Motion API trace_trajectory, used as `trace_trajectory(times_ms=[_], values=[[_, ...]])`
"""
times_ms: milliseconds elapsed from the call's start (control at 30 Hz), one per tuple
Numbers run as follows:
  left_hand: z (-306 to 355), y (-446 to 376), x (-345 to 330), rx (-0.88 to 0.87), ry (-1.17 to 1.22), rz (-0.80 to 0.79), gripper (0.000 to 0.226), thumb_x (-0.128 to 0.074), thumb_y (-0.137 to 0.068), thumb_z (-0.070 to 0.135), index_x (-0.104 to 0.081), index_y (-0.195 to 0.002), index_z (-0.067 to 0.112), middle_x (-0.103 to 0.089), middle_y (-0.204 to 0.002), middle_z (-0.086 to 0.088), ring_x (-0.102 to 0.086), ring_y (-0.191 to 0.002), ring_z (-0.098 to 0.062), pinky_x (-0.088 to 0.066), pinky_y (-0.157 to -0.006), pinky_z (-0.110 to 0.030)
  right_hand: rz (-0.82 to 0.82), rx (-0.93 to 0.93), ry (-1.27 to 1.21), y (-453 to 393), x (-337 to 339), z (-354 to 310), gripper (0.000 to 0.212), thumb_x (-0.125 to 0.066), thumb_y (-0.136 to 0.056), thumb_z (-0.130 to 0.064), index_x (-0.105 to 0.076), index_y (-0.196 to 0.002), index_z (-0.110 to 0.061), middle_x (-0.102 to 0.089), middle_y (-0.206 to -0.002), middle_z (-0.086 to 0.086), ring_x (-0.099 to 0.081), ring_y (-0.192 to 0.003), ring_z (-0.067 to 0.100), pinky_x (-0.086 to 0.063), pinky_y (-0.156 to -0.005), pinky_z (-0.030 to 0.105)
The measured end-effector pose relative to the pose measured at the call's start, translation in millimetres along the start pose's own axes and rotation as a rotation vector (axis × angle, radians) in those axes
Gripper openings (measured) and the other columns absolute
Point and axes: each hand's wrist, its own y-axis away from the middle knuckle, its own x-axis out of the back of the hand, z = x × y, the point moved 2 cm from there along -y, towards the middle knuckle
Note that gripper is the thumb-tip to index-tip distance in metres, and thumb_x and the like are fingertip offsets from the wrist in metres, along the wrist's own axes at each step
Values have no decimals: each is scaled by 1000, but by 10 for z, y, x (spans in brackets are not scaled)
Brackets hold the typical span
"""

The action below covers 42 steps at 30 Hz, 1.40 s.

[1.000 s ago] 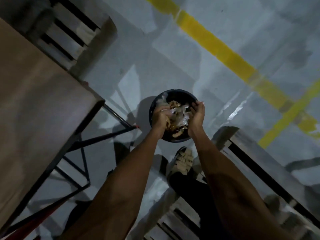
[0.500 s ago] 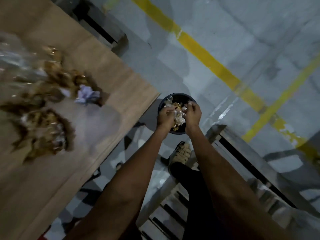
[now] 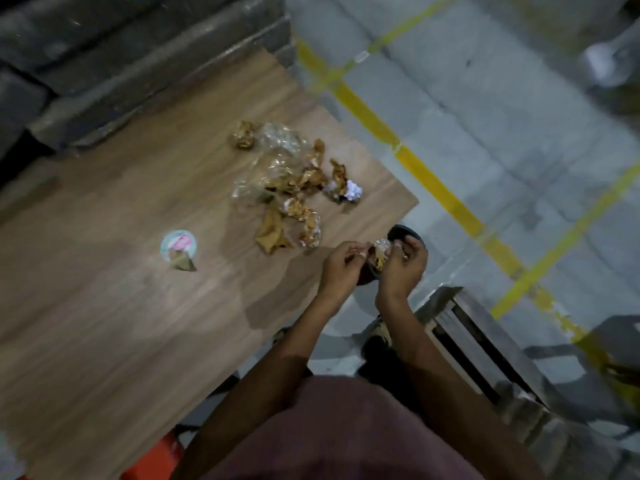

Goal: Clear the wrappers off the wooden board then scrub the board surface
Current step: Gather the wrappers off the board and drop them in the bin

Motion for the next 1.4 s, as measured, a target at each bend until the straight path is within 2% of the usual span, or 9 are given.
trace_trajectory(times_ms=[67,200,367,567,933,1067,1200,1300,1400], values=[[42,124,369,-24,41,49,17,-61,-95,15,-71,-100,27,-75,-109,-1,-70,-105,-16,-58,-92,-36,-77,29,14,342,-145,-47,19,-58,-99,-15,-57,-111,-29,-67,-106,1,-67,-103,31,-56,-90,40],[83,321,1106,-41,112,231,21,-61,-97,12,-69,-94,31,-74,-105,2,-70,-101,-13,-57,-90,-31,-230,104,77,889,-436,-158,24,-54,-100,-6,-54,-121,-19,-64,-110,2,-67,-91,25,-51,-68,20],[-108,437,1837,-58,40,442,20,-60,-96,9,-71,-113,11,-72,-112,-5,-67,-108,-22,-53,-84,-23,-395,137,231,1218,-754,-225,33,-57,-100,-13,-49,-132,-13,-59,-122,6,-60,-107,23,-53,-88,38],[-463,501,2271,-52,-287,692,52,-59,-79,23,-59,-129,8,-51,-139,-19,-45,-132,-40,-38,-111,-49,-510,166,673,1127,-982,-263,49,-61,-93,-31,-46,-138,-18,-48,-140,12,-41,-132,36,-39,-110,49],[-466,-11,2207,214,-297,713,77,-71,-88,33,-33,-153,18,-16,-167,-12,-14,-153,-36,-21,-119,-55,-800,200,790,425,-1430,-435,84,-75,-83,-43,-30,-147,-12,-40,-149,18,-42,-136,41,-44,-108,54],[-238,-293,1933,82,-252,726,66,-69,-92,31,-41,-148,9,-41,-154,-15,-36,-144,-35,-29,-118,-47,-936,281,701,172,-1676,-624,55,-71,-90,-29,-50,-136,-10,-59,-129,9,-57,-121,27,-51,-100,43],[-79,-449,1583,55,-195,689,66,-59,-94,48,-41,-148,13,-39,-156,-11,-39,-143,-33,-34,-116,-45,-903,403,630,-37,-1870,-844,34,-63,-93,-16,-59,-126,-8,-65,-109,4,-62,-102,22,-48,-86,34],[-106,-502,1390,-25,-228,720,86,-58,-86,66,-37,-149,13,-30,-160,-16,-36,-145,-37,-38,-115,-53,-837,571,649,-200,-1975,-994,48,-61,-88,-28,-58,-131,-7,-65,-121,15,-59,-114,31,-47,-92,38],[-126,-482,1213,9,-318,692,103,-76,-80,62,-23,-158,20,-2,-170,-13,-11,-155,-35,-20,-120,-56,-820,616,807,-420,-2122,-1025,68,-54,-78,-42,-49,-141,-18,-53,-140,15,-41,-135,37,-38,-107,51]])
